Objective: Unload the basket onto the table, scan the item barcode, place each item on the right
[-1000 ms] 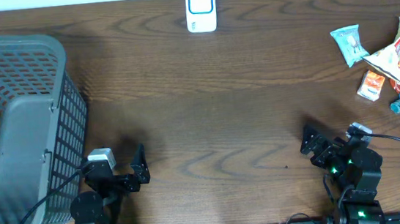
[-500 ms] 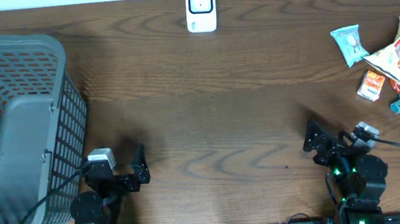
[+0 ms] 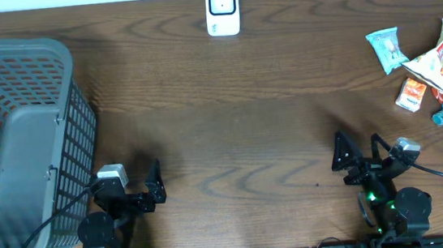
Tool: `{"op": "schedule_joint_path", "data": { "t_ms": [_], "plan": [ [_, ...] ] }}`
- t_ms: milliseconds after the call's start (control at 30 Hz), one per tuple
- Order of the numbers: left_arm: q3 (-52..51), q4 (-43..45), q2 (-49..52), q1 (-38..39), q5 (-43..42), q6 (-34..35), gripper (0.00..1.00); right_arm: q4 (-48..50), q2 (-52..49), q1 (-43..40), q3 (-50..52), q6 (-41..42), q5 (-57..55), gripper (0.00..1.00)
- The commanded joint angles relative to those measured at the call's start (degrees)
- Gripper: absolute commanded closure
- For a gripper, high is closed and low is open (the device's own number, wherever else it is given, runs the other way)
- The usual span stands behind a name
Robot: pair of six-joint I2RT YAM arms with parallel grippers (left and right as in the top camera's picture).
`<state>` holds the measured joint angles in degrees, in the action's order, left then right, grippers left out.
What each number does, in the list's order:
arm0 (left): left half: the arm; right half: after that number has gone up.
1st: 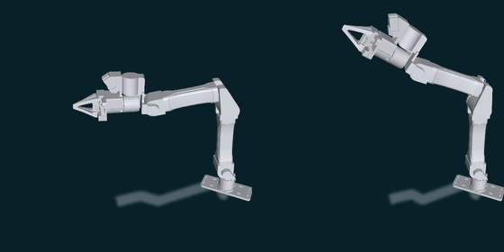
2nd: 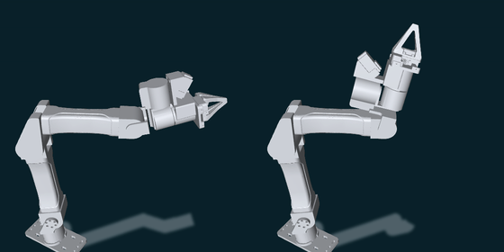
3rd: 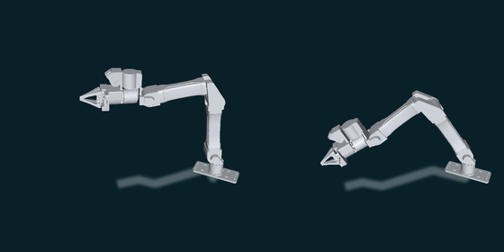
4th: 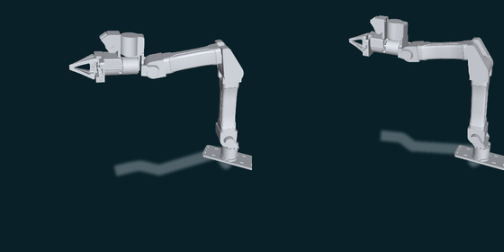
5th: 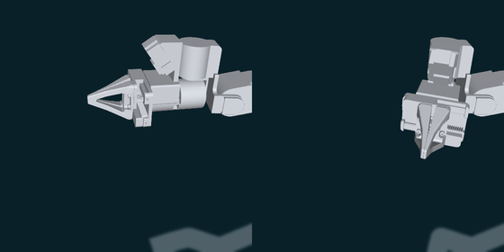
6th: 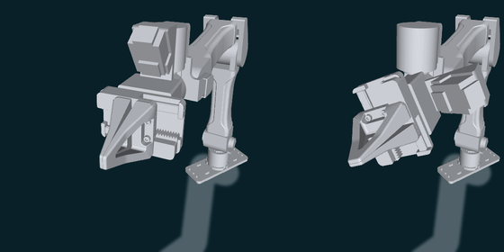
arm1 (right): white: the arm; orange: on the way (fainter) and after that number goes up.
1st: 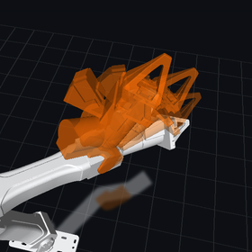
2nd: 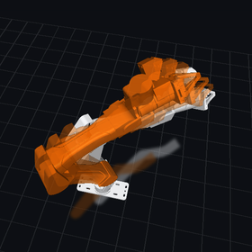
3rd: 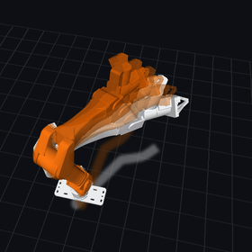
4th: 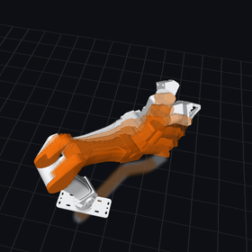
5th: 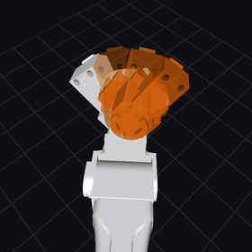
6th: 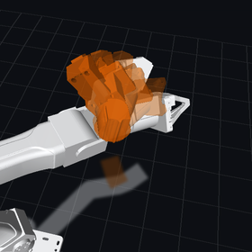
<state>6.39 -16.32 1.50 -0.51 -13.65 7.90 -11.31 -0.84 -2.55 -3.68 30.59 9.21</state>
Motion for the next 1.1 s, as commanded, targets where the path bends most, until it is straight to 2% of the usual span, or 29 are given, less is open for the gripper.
{"op": "schedule_joint_path", "data": {
  "t_ms": [0, 500, 567, 667, 800, 1067],
  "plan": [
    [-0.9, -1.2, -0.2, 0.1, -0.7, 0.5, 0.02, -0.1, 0.6, 2.6, 0.1, 0.2, 0.1, 0.01],
    [-0.9, -1.2, -0.2, 0.1, -0.7, 0.5, 0.02, -0.3, 0.6, 5.6, 0.1, -1.6, -2.6, 0.01],
    [-0.9, -1.2, -0.2, 0.1, -0.7, 0.5, 0.02, -0.3, 0.6, 5.6, 0.1, -5.3, -5.2, 0.01],
    [-0.9, -1.2, -0.2, 0.1, -0.7, 0.5, 0.02, -0.5, 0.6, 5.6, 0.1, -17.9, -5.4, 0.01],
    [-0.9, -1.2, -0.2, 0.1, -0.7, 0.5, 0.02, -0.5, 0.6, 5.6, 0.1, -29.6, -5.4, 0.01],
    [-0.9, -1.2, -0.2, 0.1, -0.7, 0.5, 0.02, -0.6, 0.6, 5.4, 0.1, -29.4, -5.9, 0.01]
  ]
}}
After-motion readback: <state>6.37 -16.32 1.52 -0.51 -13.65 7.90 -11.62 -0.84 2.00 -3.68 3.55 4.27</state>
